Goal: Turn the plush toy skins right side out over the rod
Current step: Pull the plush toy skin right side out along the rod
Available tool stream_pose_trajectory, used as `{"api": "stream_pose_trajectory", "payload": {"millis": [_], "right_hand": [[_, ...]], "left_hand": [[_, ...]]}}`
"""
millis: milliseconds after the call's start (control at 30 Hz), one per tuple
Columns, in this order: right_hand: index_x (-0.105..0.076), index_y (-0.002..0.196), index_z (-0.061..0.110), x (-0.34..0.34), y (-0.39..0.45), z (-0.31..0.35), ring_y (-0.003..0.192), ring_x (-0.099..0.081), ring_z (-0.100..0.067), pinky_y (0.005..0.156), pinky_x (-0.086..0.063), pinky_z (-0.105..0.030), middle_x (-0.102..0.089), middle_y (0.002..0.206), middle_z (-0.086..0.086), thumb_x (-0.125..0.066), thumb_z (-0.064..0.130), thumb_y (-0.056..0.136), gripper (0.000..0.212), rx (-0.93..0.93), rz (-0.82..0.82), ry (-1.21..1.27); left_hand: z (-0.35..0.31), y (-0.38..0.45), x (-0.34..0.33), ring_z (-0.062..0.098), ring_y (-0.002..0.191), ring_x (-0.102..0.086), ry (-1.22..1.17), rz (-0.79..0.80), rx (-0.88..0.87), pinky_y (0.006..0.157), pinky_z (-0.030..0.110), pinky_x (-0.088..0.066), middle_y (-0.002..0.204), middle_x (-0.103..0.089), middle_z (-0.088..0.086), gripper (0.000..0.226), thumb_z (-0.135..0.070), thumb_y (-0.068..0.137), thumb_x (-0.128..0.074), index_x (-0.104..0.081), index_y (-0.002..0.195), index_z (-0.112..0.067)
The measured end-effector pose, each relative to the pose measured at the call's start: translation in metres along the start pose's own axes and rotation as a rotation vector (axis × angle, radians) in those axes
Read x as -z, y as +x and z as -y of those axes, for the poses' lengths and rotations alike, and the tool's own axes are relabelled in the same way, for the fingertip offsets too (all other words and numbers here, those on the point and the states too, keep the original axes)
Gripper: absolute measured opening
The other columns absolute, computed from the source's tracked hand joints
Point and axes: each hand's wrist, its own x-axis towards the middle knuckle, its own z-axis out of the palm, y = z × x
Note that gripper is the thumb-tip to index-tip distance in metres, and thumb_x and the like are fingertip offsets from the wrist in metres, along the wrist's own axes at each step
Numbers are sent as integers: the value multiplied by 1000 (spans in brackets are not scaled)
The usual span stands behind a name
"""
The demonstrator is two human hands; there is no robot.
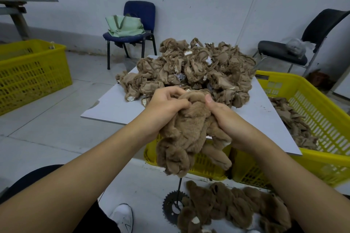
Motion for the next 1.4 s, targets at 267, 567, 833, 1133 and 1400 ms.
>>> {"api": "stream_pose_trajectory", "payload": {"millis": [267, 567, 833, 1133, 1400], "right_hand": [[-79, 102, 29, 7, 0, -12, 106, -70, -21, 85, -56, -30, -74, 113, -6, -42, 42, 95, 40, -38, -19, -1], [-70, 117, 24, -3, 18, -29, 118, -61, -22, 109, -41, -50, -69, 122, -6, -29, 45, 106, 48, -33, -201, -313], [-79, 95, 17, -6, 24, -32, 98, -72, -24, 97, -51, -48, -77, 98, -9, -35, 57, 101, 60, 28, -180, -228], [-66, 108, 19, -9, 47, -76, 101, -67, -6, 89, -55, -35, -72, 105, 6, -42, 21, 105, 24, 213, -298, -376], [-56, 71, 26, -5, 45, -80, 59, -55, 1, 56, -42, -10, -63, 58, 13, -44, 9, 105, 40, 127, -372, -489]], "left_hand": [[10, -2, -5, 12, 77, -65, 222, 81, 68, 71, 25, -52, 82, -67, 9, 15, -10, 90, -69, -62, 78, -13], [5, 1, 0, 31, 96, -69, 204, 115, 175, 96, 48, -53, 106, -71, 26, 16, 1, 93, -62, -70, 106, 5], [8, -2, 13, 33, 100, -71, 176, 232, 215, 92, 44, -58, 107, -71, 26, 25, 13, 91, -54, -69, 102, -4], [22, 4, -8, 18, 106, -56, 421, 248, 132, 84, 29, -49, 116, -56, 10, 23, -3, 98, -41, -50, 116, -12], [25, 5, -18, 17, 74, -58, 232, 32, 64, 62, 14, -45, 73, -58, 4, 28, -14, 97, -53, -58, 75, 2]]}}
